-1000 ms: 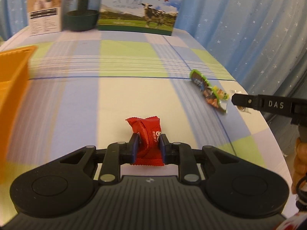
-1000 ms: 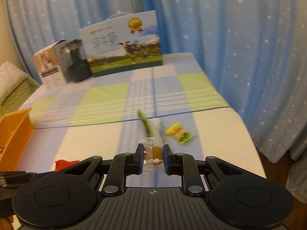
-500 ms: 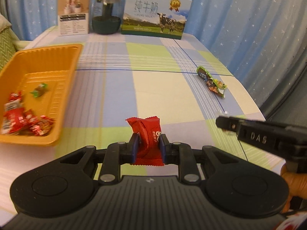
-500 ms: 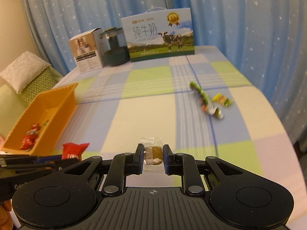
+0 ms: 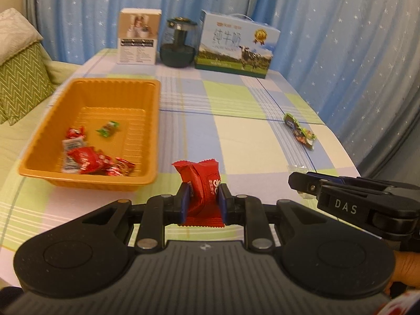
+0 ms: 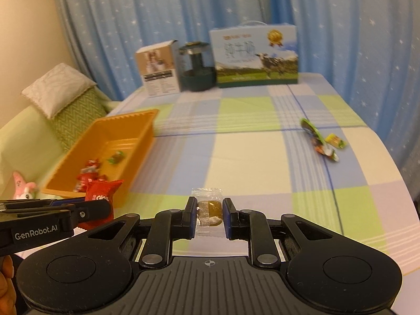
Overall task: Organize snacks
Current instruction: 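Carry the red candy and clear packet toward the orange tray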
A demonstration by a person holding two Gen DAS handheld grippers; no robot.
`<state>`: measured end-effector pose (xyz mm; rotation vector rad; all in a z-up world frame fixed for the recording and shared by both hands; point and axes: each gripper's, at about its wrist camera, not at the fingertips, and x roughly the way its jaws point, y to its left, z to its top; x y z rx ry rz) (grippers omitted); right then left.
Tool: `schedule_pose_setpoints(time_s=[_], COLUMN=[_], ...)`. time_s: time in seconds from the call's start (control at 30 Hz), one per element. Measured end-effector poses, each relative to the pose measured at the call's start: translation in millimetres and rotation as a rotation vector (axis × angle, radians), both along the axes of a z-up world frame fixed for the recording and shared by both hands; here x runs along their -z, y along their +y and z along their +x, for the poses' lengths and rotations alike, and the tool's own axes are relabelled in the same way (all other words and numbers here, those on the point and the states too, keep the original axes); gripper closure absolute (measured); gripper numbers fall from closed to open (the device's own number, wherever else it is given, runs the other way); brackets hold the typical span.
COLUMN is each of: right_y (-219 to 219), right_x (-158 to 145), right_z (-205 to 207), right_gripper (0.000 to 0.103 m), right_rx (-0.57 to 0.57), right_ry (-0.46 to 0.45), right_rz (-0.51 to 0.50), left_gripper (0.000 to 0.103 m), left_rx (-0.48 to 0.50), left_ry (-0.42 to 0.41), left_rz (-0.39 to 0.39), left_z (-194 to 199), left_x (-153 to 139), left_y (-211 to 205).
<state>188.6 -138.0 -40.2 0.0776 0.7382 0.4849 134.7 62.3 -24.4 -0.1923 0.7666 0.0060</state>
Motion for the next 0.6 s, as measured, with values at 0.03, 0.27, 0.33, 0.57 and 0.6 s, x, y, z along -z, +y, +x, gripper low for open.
schedule_pose_setpoints(time_s=[0.03, 0.27, 0.33, 0.57, 0.6], right_y=[5, 31, 38, 59, 62], right_x=[-2, -10, -12, -16, -17], right_z=[-2, -7, -7, -7, -7], right_gripper=[0.082, 0.082, 0.082, 0.082, 0.082], right_rx=[-0.009, -0.058, -0.070, -0.108, -0.113], right_ry=[-0.005, -0.029, -0.032, -0.040, -0.040], right_rz=[0.000, -0.004, -0.005, -0.008, -0.007], left_gripper=[0.082, 0.082, 0.082, 0.082, 0.082], left_rx=[-0.006, -0.052, -0.060, -0.085, -0.089], left_ry=[-0.002, -0.016, -0.020, -0.023, -0.024], left_rz=[0.002, 0.007, 0.008, 0.000, 0.000], left_z=[-2, -15, -18, -21, -21], left_x=[-2, -11, -13, -16, -17], left_y=[4, 28, 34, 52, 54])
